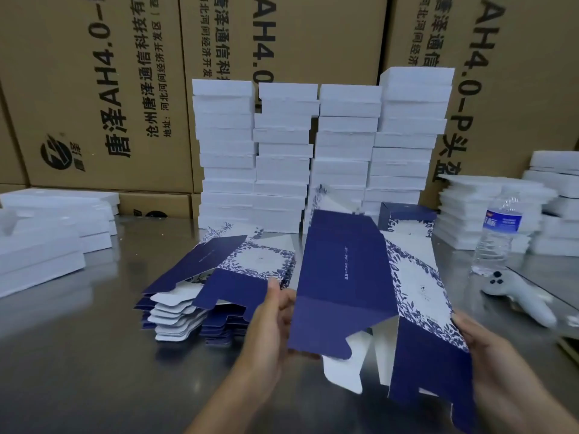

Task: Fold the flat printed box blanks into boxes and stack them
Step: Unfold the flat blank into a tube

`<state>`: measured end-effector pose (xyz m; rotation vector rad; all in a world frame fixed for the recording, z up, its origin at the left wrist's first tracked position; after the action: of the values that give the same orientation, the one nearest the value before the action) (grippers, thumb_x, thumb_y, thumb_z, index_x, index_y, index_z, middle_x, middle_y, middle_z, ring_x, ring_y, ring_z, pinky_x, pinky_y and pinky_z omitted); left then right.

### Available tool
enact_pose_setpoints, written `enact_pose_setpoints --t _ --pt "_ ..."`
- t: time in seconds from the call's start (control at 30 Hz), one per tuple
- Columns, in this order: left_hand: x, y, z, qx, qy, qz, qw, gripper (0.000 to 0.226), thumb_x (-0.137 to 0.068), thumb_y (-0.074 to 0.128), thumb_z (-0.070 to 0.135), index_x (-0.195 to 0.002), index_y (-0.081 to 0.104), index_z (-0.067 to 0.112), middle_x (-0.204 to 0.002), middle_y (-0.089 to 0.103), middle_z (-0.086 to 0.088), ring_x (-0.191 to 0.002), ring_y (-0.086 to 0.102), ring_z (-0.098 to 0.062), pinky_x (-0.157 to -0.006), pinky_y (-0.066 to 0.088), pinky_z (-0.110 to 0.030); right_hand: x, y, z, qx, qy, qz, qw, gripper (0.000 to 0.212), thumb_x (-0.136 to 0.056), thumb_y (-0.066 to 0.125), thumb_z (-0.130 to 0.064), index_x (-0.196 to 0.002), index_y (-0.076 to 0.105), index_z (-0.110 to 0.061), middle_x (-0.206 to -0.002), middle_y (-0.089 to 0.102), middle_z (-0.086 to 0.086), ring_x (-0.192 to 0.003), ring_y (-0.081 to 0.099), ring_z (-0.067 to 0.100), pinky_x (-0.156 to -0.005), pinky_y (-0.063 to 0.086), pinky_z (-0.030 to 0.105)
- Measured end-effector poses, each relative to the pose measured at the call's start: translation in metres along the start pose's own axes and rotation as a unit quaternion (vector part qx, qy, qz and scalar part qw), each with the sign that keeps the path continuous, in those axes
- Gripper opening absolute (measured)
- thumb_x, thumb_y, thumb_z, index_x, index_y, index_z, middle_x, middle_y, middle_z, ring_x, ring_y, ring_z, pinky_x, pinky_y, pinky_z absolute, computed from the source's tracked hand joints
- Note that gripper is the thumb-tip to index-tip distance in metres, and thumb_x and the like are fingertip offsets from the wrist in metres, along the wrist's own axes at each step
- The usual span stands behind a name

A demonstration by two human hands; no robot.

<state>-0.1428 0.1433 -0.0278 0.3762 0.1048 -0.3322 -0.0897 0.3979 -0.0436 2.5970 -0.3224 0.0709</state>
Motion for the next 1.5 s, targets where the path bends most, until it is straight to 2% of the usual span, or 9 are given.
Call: enact_pose_setpoints --t 0.07,0.27,0.43,0.7,0.97,1.13,1.3,1.43,1.5 --pt "-0.001 -0.004 0.003 -0.058 0.003 -0.012 0.998 0.078 -0.073 0.049 0.077 -0.092 0.068 0.004 -0.095 0.067 -0.020 -0.081 0.060 -0.034 -0.073 0.046 -0.040 -0.004 -0.007 -0.001 0.039 -0.029 0.026 0.998 0.033 -0.087 0.049 -0.016 -0.115 0.065 -0.012 -0.107 0.071 0.012 -0.087 0.071 0.025 -0.078 0.052 0.040" --pt "0.010 -0.001 0.010 -0.201 0.067 -0.025 0.977 0.078 -0.077 0.058 0.062 -0.091 0.058 -0.014 -0.091 0.060 -0.039 -0.074 0.059 -0.030 -0.072 0.045 -0.042 -0.005 -0.015 0.006 0.142 -0.071 0.073 0.985 0.025 -0.095 0.049 -0.022 -0.102 0.071 -0.011 -0.095 0.074 0.008 -0.079 0.072 0.019 -0.070 0.050 0.034" --pt "0.004 -0.012 0.010 -0.210 0.072 -0.012 0.975 0.051 -0.079 0.054 0.045 -0.087 0.066 -0.004 -0.079 0.072 -0.013 -0.068 0.067 -0.020 -0.063 0.051 -0.029 0.003 -0.007 0.012 0.266 -0.102 0.090 0.954 0.039 -0.097 0.044 -0.036 -0.081 0.071 -0.013 -0.073 0.074 -0.005 -0.063 0.069 0.009 -0.056 0.049 0.025" --pt "-0.002 -0.021 0.003 -0.166 0.051 0.028 0.984 0.042 -0.080 0.053 0.051 -0.078 0.075 0.015 -0.080 0.074 -0.009 -0.070 0.070 -0.023 -0.062 0.054 -0.031 0.001 -0.004 0.007 0.294 -0.182 0.084 0.935 0.034 -0.098 0.042 -0.031 -0.083 0.071 -0.023 -0.074 0.071 -0.022 -0.068 0.064 -0.010 -0.067 0.044 0.023" --pt "-0.006 -0.031 -0.003 -0.247 0.067 0.054 0.965 0.047 -0.086 0.042 0.055 -0.078 0.071 0.019 -0.079 0.075 -0.002 -0.072 0.070 -0.016 -0.070 0.055 -0.034 0.000 -0.003 0.009 0.290 -0.160 0.073 0.941 0.040 -0.096 0.046 -0.035 -0.071 0.077 -0.032 -0.073 0.073 -0.012 -0.065 0.068 0.001 -0.065 0.046 0.027" --pt "-0.003 -0.026 -0.010 -0.235 0.037 0.025 0.971 0.060 -0.072 0.050 0.066 -0.086 0.071 0.011 -0.087 0.074 -0.009 -0.086 0.071 -0.031 -0.083 0.053 -0.052 0.004 -0.010 -0.002 0.299 -0.190 0.132 0.926 0.050 -0.096 0.046 -0.040 -0.085 0.065 0.005 -0.084 0.069 0.023 -0.073 0.066 0.039 -0.072 0.042 0.031" --pt "-0.002 -0.024 -0.010 -0.203 0.026 0.051 0.977 0.050 -0.088 0.050 0.052 -0.082 0.071 0.008 -0.087 0.073 -0.014 -0.080 0.068 -0.028 -0.086 0.051 -0.055 0.007 -0.007 -0.002 0.296 -0.183 0.135 0.928 0.042 -0.097 0.047 -0.034 -0.084 0.069 -0.001 -0.084 0.072 0.020 -0.076 0.066 0.027 -0.081 0.049 0.041" --pt "-0.003 -0.028 -0.005 -0.199 0.037 0.093 0.975 0.054 -0.094 0.042 0.052 -0.076 0.069 0.009 -0.078 0.072 -0.011 -0.070 0.066 -0.019 -0.068 0.050 -0.030 0.009 0.000 0.002 0.302 -0.172 0.100 0.932 0.036 -0.095 0.048 -0.036 -0.083 0.075 -0.015 -0.082 0.075 0.007 -0.079 0.072 0.025 -0.081 0.054 0.041" --pt "-0.003 -0.030 -0.003 -0.219 0.051 0.102 0.969 0.055 -0.096 0.041 0.049 -0.079 0.065 0.002 -0.082 0.070 -0.018 -0.069 0.064 -0.021 -0.068 0.047 -0.033 0.010 0.002 0.002 0.300 -0.167 0.091 0.935 0.037 -0.094 0.049 -0.037 -0.077 0.076 -0.019 -0.080 0.075 0.006 -0.074 0.072 0.020 -0.075 0.054 0.035"
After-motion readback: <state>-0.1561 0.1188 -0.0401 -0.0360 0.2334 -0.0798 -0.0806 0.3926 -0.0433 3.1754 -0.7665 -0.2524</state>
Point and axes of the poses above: each hand's wrist, its own x-axis away from the middle knuckle, its own y-axis out of the palm, z = x × y, the point moved 5 cm from there along -x, towards the middle knuckle
